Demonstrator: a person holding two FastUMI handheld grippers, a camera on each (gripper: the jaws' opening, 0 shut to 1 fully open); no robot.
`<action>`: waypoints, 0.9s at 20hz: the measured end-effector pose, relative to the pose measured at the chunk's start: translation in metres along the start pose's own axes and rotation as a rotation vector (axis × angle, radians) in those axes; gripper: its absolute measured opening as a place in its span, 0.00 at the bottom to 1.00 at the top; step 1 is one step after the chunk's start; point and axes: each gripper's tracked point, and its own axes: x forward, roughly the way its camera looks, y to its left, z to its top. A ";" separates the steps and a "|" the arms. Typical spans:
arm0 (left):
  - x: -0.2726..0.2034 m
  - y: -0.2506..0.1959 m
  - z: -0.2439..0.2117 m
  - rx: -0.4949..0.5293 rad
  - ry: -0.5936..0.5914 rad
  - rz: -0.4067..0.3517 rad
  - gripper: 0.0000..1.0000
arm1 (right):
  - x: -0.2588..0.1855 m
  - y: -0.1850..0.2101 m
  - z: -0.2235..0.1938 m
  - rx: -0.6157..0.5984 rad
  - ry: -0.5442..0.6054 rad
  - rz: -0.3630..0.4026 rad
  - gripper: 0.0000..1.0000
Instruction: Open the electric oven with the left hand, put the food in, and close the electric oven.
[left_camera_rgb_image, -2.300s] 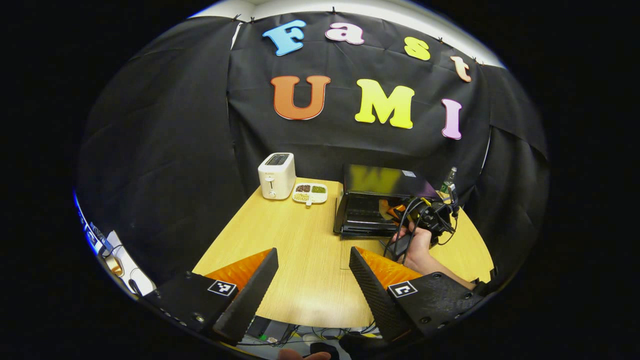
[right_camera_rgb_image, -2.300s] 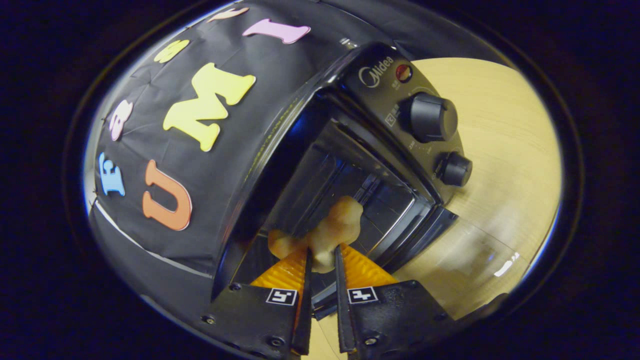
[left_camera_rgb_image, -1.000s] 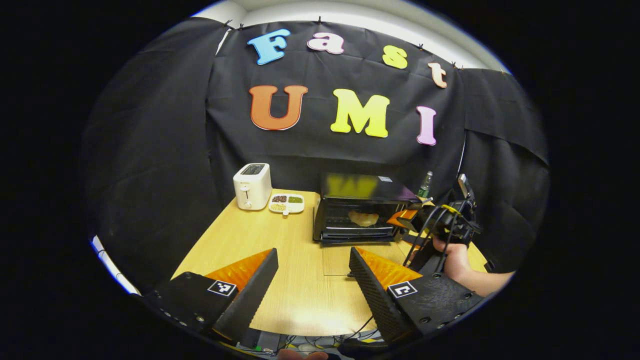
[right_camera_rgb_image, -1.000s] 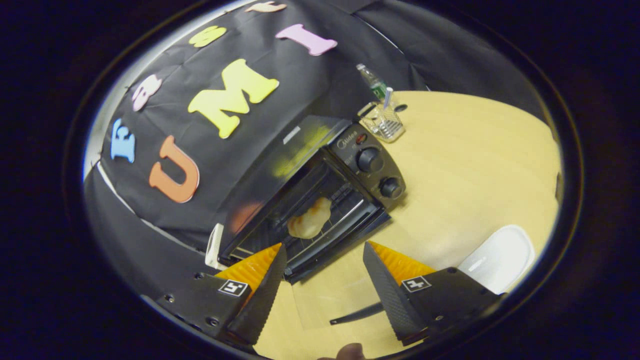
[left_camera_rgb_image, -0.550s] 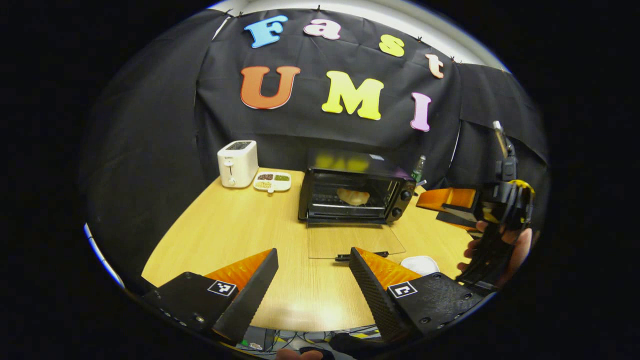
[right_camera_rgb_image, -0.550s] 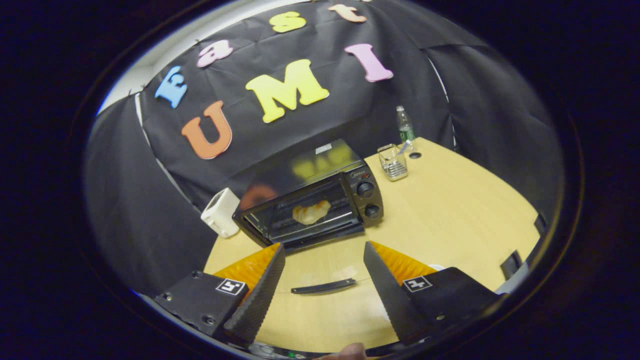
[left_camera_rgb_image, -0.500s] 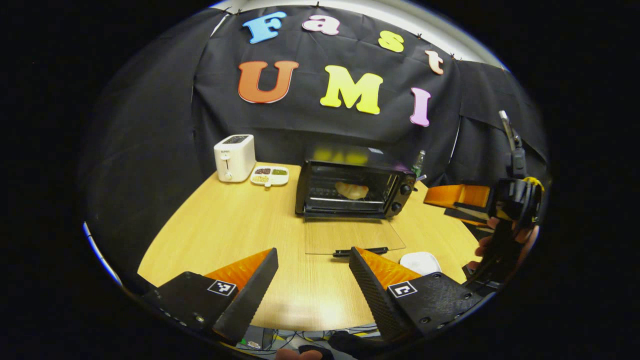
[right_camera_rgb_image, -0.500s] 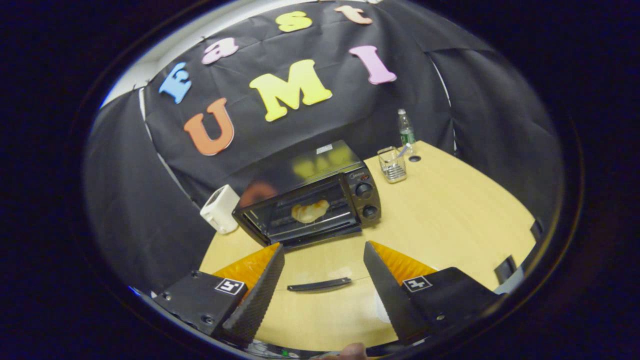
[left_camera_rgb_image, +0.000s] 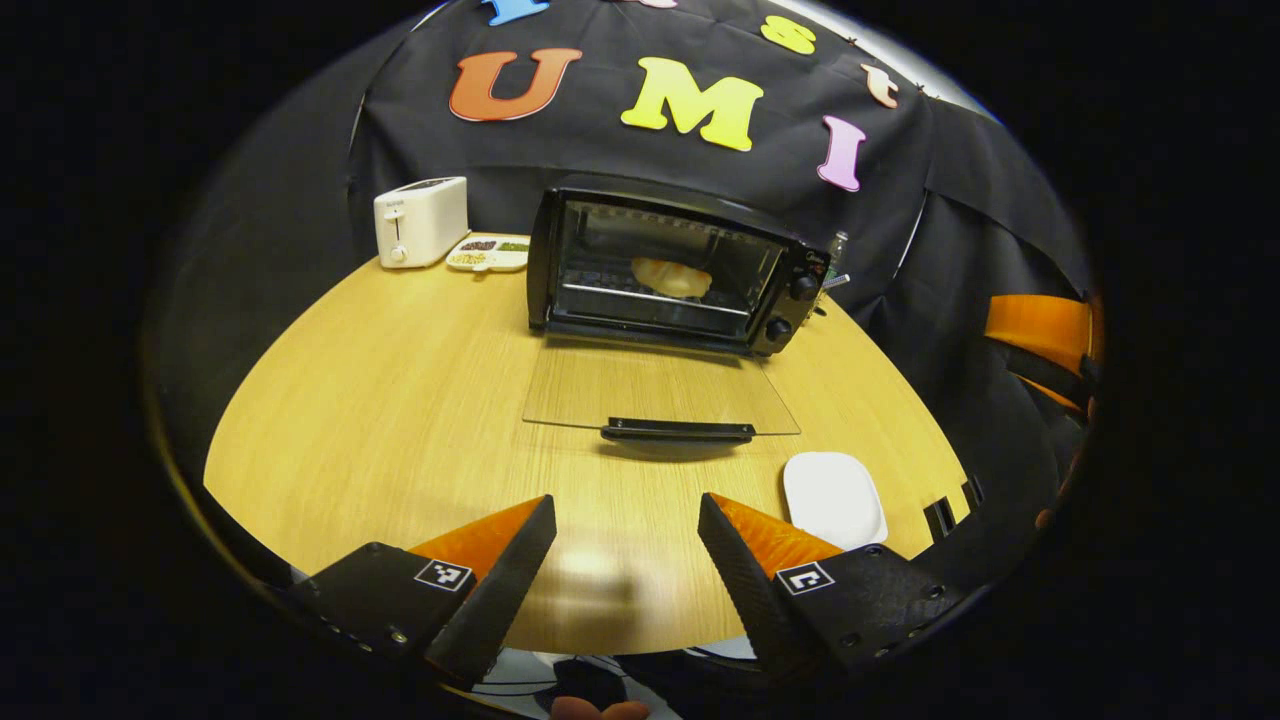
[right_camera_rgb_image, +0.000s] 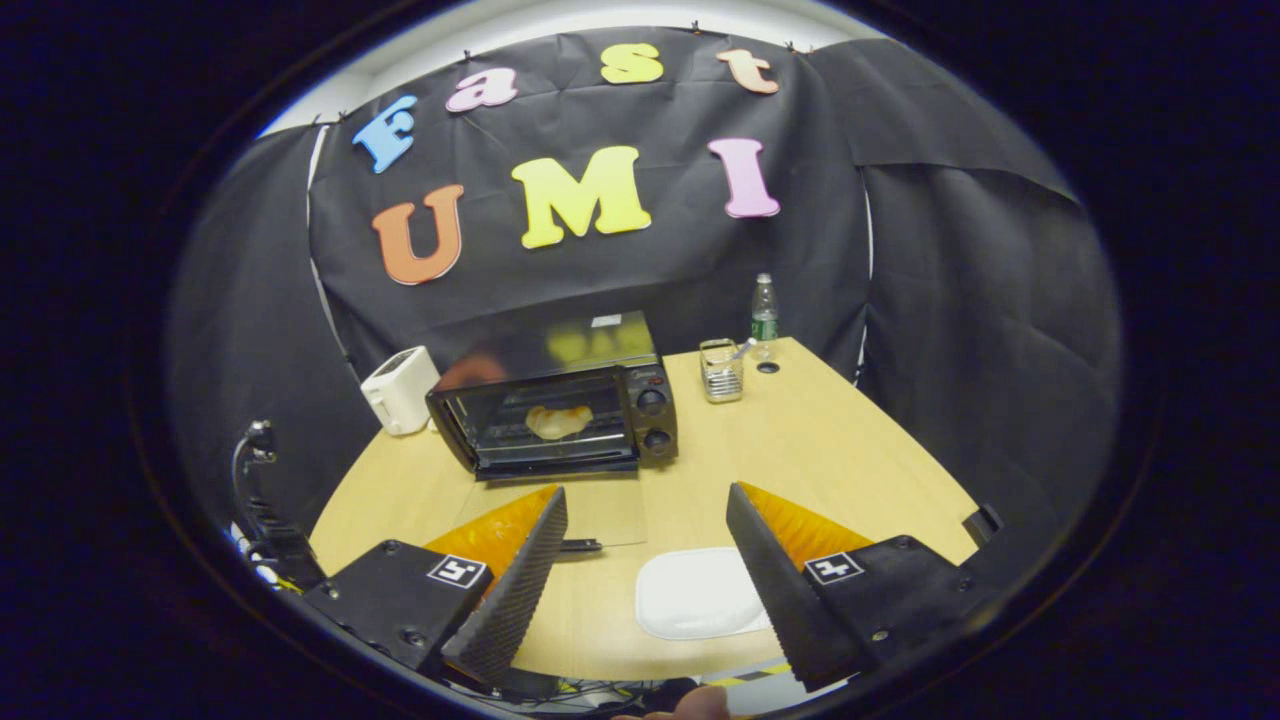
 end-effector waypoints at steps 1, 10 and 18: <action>0.012 0.001 -0.006 0.015 -0.001 0.005 0.94 | -0.001 -0.009 -0.003 -0.006 0.009 -0.017 1.00; 0.076 -0.030 -0.015 0.066 -0.015 0.044 0.95 | 0.004 -0.063 -0.007 0.008 0.071 -0.111 1.00; 0.109 -0.025 -0.020 0.056 0.041 0.104 0.95 | 0.014 -0.071 0.002 -0.031 0.085 -0.108 1.00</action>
